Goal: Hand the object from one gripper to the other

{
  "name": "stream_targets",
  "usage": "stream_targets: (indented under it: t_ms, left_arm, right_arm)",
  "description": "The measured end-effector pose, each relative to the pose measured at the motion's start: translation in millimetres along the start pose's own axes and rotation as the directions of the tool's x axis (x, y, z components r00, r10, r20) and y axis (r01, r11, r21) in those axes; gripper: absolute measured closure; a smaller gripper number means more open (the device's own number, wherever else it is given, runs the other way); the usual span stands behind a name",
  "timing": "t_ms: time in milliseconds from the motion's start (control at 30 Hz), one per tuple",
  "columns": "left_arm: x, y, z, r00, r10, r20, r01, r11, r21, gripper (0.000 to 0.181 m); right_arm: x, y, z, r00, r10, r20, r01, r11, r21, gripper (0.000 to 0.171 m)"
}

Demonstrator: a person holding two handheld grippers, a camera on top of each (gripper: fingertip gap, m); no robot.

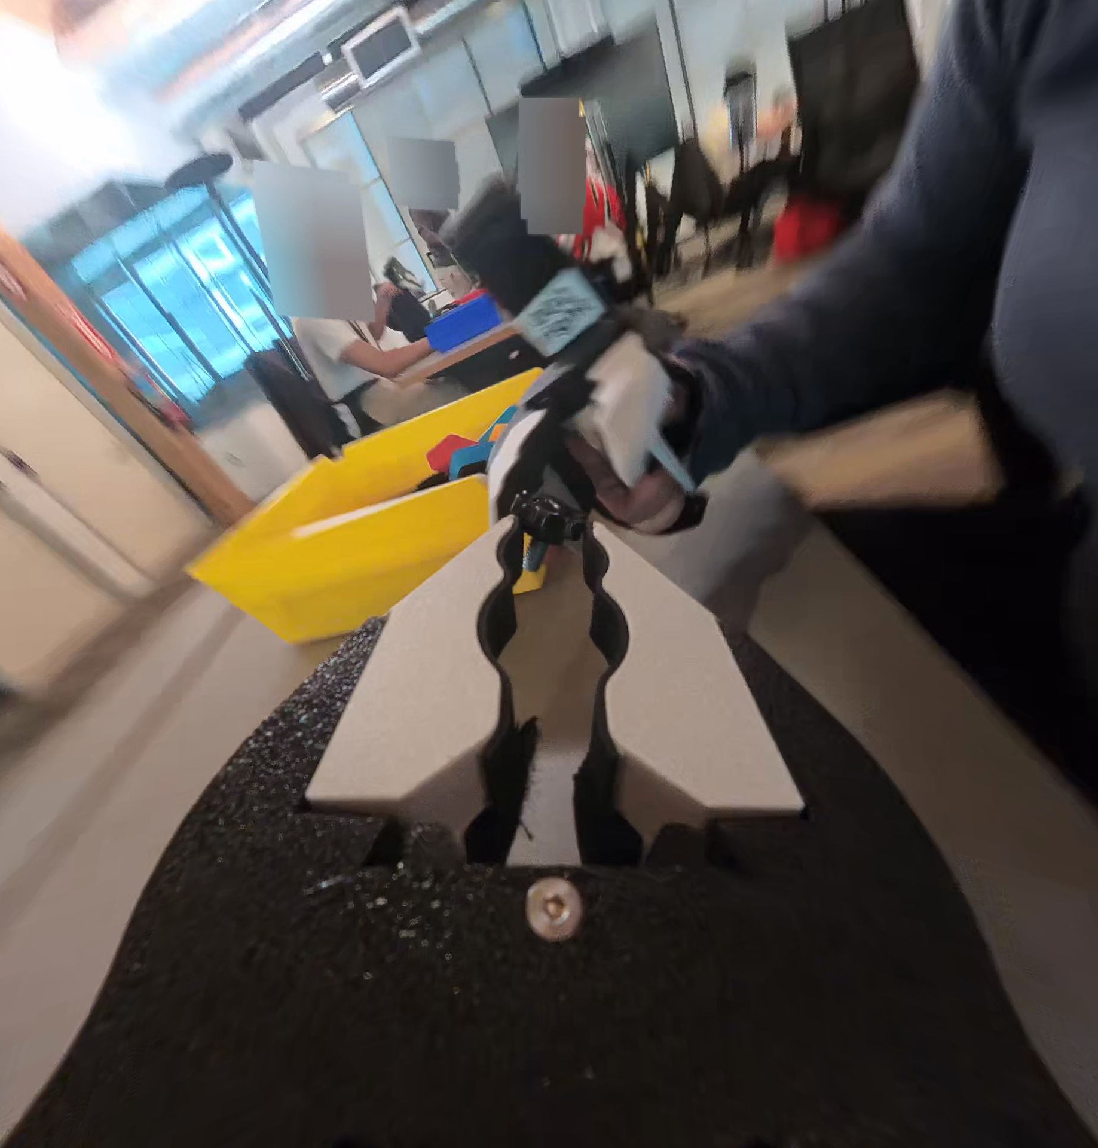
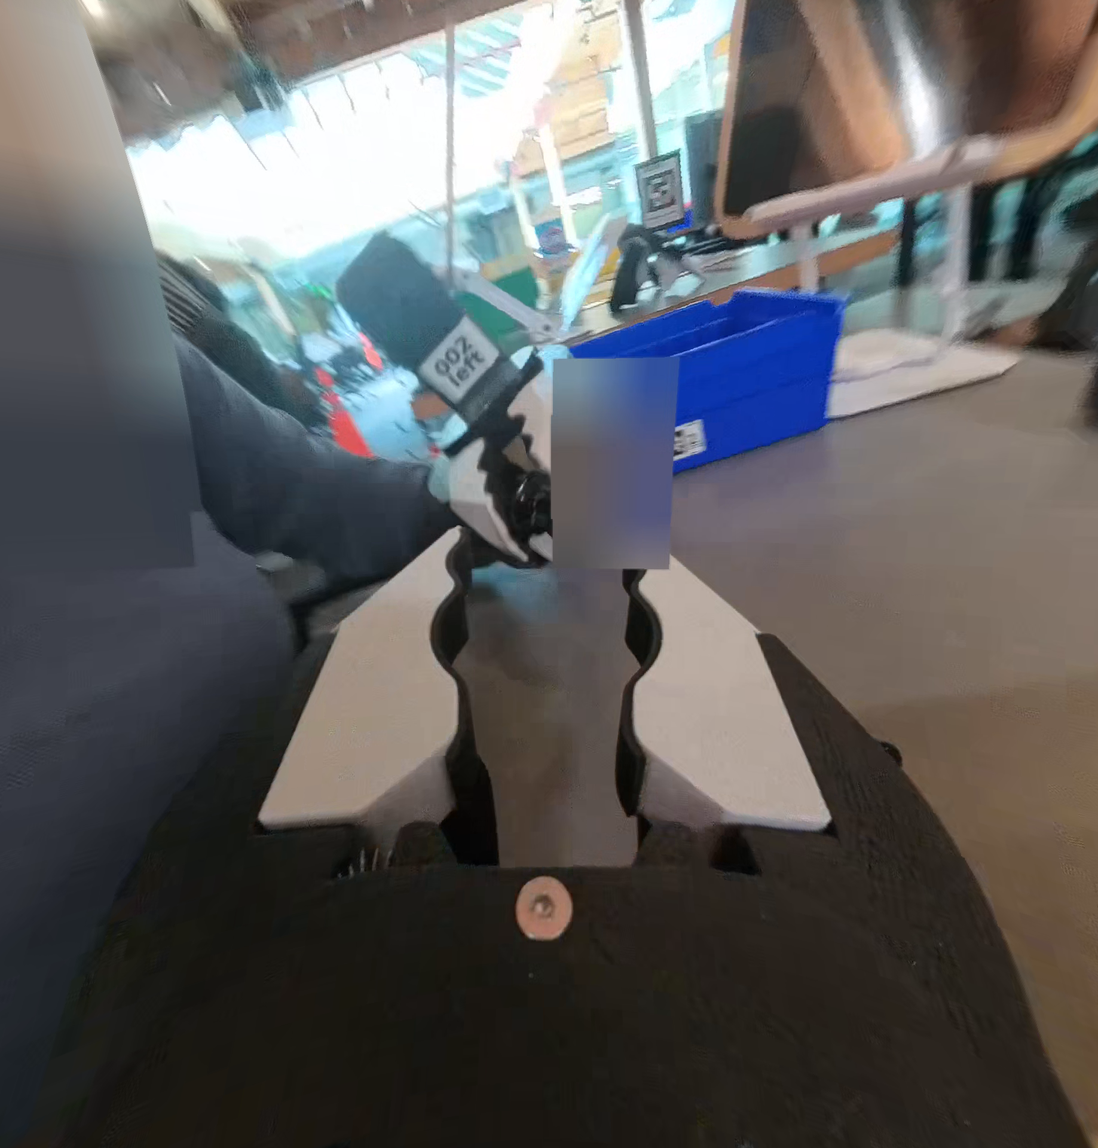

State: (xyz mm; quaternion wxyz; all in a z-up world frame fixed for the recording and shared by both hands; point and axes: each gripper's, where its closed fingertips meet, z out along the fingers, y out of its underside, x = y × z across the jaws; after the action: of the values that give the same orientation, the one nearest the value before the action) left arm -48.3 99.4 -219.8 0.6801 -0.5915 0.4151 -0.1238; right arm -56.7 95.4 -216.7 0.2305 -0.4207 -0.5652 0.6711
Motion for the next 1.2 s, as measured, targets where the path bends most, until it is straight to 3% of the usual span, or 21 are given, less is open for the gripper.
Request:
stream_targets:
  t_ms: [67, 200, 467, 600, 667, 767, 900, 1000, 1100, 1200]
  left_arm:
    - [8.8, -1.3, 4.1, 0.992, 0.127, 0.002, -0.127, 0.992, -0.026, 0.164]
    - [23.1, 2.6, 11.1, 0.956, 0.291, -0.023, -0.292, 0.954, -0.070, 0.165]
    - [24.5, -2.5, 11.9, 0.955, 0.297, -0.025, -0.297, 0.954, -0.046, 0.165]
    - [23.0, 0.8, 12.5, 0.992, 0.112, -0.058, -0.114, 0.993, -0.024, 0.161]
    - [16.5, 3.7, 12.3, 0.997, -0.044, -0.067, 0.043, 0.999, -0.018, 0.146]
    - [-0.7, 1.6, 6.4, 0.930, -0.351, -0.104, 0.357, 0.934, 0.036, 0.135]
    - [-26.2, -5.8, -4.4, 0.678, -0.698, -0.232, 0.732, 0.671, 0.119, 0.131]
    - [-24.0, 7.8, 2.3, 0.511, -0.820, -0.257, 0.852, 0.523, 0.027, 0.132]
    - [-6.9, 14.6, 11.8, 0.396, -0.870, -0.295, 0.895, 0.437, -0.087, 0.136]
    - [8.9, 15.4, 16.1, 0.359, -0.873, -0.330, 0.889, 0.427, -0.163, 0.148]
  right_arm:
    - [-4.7, 1.8, 2.5, 0.985, 0.155, 0.074, -0.155, 0.988, -0.004, 0.123]
    - [-21.0, 8.3, 7.4, 0.931, 0.307, 0.197, -0.300, 0.952, -0.062, 0.127]
    - [-24.1, 16.8, 9.4, 0.941, 0.281, 0.190, -0.264, 0.958, -0.110, 0.148]
    - [-14.8, 18.3, 8.9, 0.982, 0.151, 0.112, -0.140, 0.985, -0.097, 0.148]
    - [-6.2, 17.3, 6.7, 0.998, 0.037, 0.044, -0.033, 0.996, -0.088, 0.148]
    - [8.7, 16.1, 1.5, 0.971, -0.222, -0.087, 0.212, 0.971, -0.109, 0.148]
    - [16.9, 14.2, 0.6, 0.803, -0.560, -0.202, 0.532, 0.827, -0.179, 0.148]
    - [19.1, 13.6, 1.6, 0.560, -0.791, -0.246, 0.743, 0.611, -0.273, 0.148]
    - [14.6, 19.5, 5.7, 0.318, -0.926, -0.206, 0.856, 0.373, -0.358, 0.148]
    - [9.8, 24.8, 9.6, 0.176, -0.970, -0.166, 0.891, 0.229, -0.392, 0.148]
